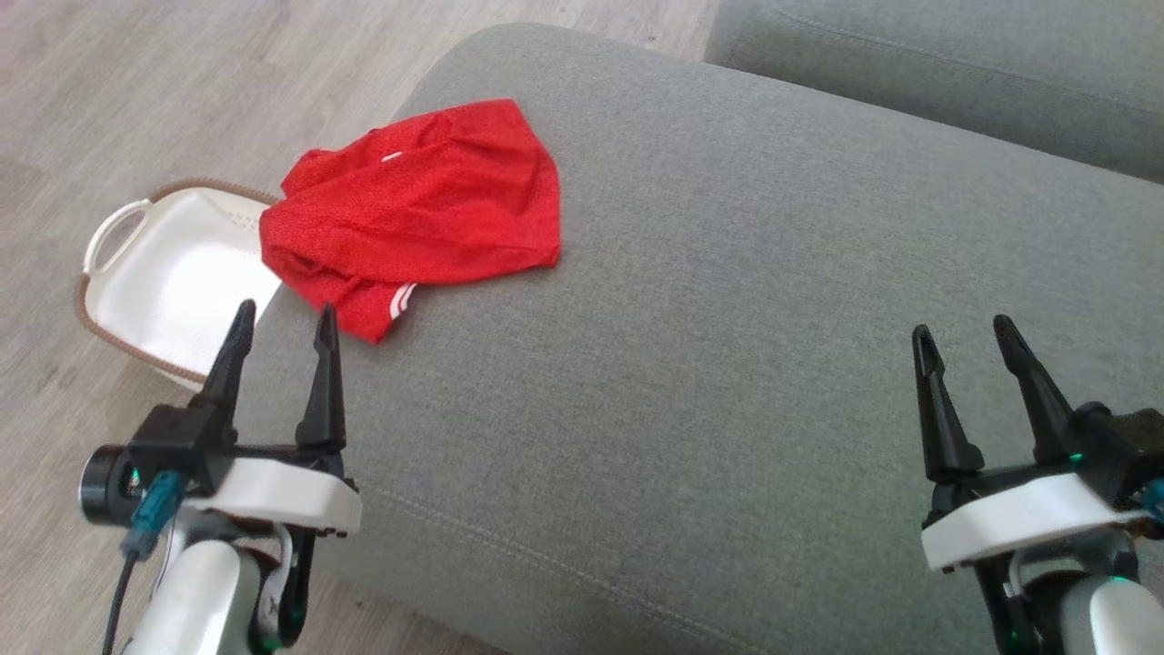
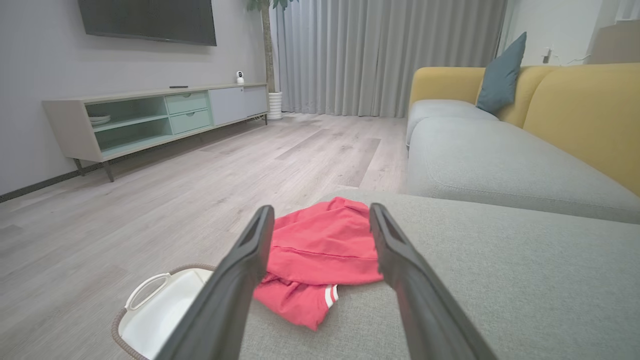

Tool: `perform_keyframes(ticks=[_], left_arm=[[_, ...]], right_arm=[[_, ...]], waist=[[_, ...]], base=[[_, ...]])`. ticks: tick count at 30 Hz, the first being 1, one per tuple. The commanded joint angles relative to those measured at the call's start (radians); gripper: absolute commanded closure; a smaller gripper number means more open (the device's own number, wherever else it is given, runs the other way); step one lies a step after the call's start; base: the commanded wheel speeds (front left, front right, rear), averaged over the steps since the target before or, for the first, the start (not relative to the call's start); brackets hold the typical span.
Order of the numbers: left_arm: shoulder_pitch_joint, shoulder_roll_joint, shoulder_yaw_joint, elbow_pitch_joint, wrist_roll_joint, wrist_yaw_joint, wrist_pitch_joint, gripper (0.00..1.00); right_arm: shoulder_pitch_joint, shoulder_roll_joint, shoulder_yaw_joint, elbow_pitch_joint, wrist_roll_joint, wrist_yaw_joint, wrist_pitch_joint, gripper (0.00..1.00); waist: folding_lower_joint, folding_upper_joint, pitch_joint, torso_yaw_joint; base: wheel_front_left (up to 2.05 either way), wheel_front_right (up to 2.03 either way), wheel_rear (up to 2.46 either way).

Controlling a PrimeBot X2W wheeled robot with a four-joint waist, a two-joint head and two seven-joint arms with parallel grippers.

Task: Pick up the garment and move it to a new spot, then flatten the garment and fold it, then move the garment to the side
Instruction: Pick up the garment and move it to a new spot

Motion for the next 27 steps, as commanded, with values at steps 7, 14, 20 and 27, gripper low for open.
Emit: perform_keyframes(ticks=[7,14,20,27], left_arm=[[-0.043,-0.009,0.082,-0.025,0.015,-0.018,-0.012,0.0],[-0.132,-0.04,0.106,0.065,-0.013,-0.072,-0.012,0.0],[-0.324,-0.063,0.119,0.328,-0.069,-0.156,-0.008,0.0],[-0.594,-0.084,0.101,0.737,-0.128,-0.235,0.066,0.0]], right_arm=[[-0.051,-0.006,0.03,-0.053,-0.003,0.003,0.014,0.0],[-0.084,-0.006,0.034,-0.089,-0.036,0.003,0.056,0.0],[-0.131,-0.006,0.045,-0.143,-0.09,0.003,0.119,0.0],[-0.161,-0.016,0.044,-0.188,-0.127,0.003,0.171,0.0]], waist=[[0.0,0.0,0.034,-0.014],[0.0,0.0,0.136,-0.04],[0.0,0.0,0.262,-0.059],[0.0,0.0,0.341,-0.061]], base=[[0.0,0.0,0.0],[0.0,0.0,0.0],[0.0,0.0,0.0],[0.0,0.0,0.0]])
